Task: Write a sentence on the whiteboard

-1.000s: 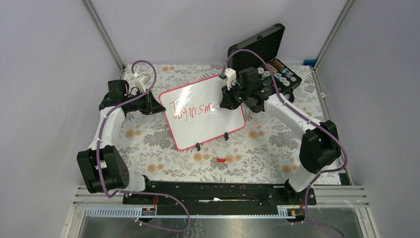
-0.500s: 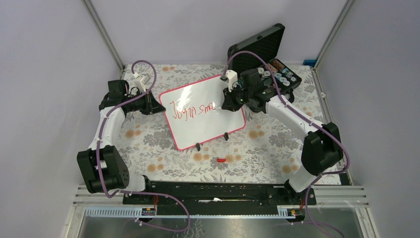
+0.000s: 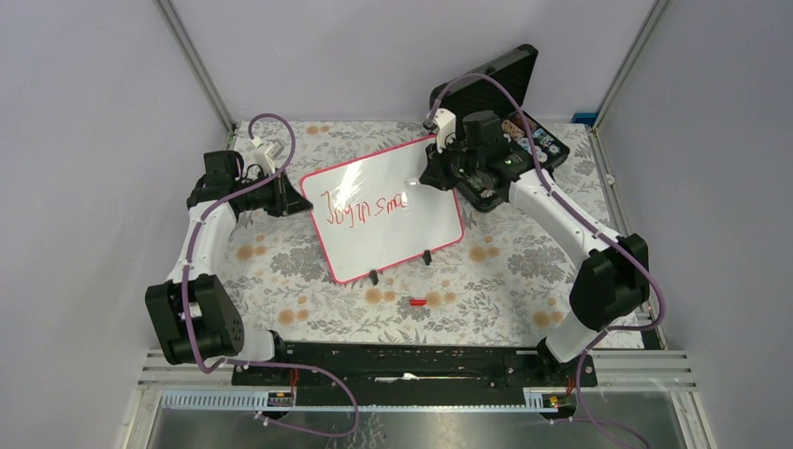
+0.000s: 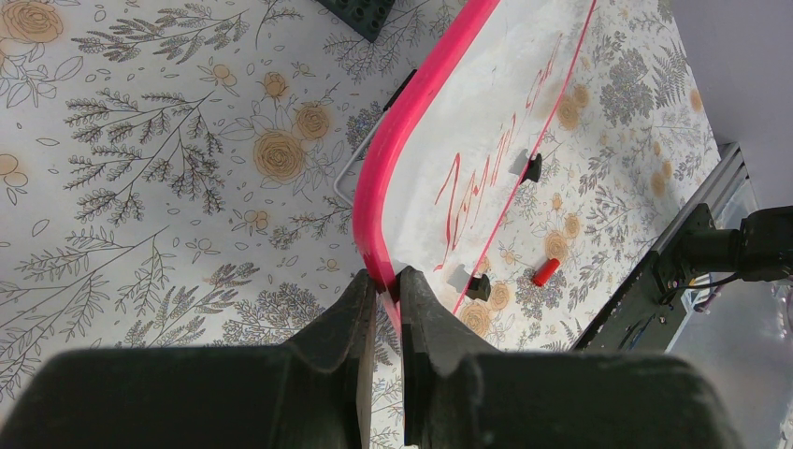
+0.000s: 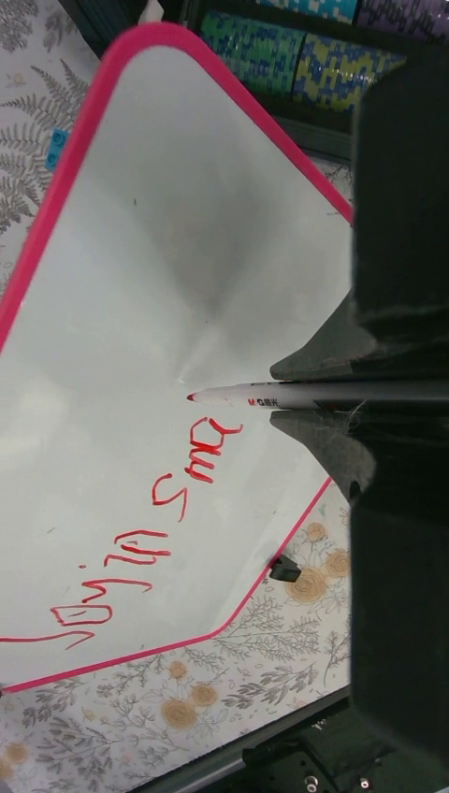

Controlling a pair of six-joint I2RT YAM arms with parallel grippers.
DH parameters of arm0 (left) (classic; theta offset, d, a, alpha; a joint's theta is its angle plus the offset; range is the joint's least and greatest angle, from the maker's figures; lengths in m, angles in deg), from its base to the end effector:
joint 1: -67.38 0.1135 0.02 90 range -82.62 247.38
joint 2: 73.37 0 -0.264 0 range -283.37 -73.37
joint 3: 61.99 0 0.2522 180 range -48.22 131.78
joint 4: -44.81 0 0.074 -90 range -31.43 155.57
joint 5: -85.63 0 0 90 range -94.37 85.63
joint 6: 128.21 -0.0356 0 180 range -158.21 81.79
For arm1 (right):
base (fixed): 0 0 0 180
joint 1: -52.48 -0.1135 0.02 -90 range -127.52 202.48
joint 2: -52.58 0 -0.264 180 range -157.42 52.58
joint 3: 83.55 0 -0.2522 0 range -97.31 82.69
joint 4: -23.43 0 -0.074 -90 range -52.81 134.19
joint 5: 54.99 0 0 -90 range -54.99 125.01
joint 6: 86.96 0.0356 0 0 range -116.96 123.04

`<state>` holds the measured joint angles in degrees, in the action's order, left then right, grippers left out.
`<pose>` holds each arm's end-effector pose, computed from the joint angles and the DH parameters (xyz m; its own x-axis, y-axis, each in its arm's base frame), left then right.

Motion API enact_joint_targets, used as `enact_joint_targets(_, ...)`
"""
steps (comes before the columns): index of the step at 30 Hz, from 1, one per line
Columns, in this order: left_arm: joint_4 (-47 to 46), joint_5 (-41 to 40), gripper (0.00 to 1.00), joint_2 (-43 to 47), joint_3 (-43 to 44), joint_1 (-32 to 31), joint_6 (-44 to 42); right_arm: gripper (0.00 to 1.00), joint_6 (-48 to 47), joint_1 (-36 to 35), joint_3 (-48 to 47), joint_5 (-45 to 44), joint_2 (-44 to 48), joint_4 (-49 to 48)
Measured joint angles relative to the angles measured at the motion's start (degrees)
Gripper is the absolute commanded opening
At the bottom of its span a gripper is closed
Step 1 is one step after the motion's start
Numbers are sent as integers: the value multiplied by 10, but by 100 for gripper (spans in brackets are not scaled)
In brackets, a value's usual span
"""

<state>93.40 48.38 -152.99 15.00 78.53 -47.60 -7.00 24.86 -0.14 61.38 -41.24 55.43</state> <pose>0.2843 0.0272 0.2871 -0.6939 -0.0361 -0.7192 0.4919 0.7056 -0.5100 0.3311 0.1911 0.3374 -0.2938 -0.3300 -0.8971 -0.8226 0.5653 0.0614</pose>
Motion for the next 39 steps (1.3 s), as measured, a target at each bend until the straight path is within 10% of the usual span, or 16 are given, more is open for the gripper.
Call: enact_joint_targets(39, 0, 0, 0, 0, 0, 0, 0, 0, -5, 2, 72, 0, 9, -5)
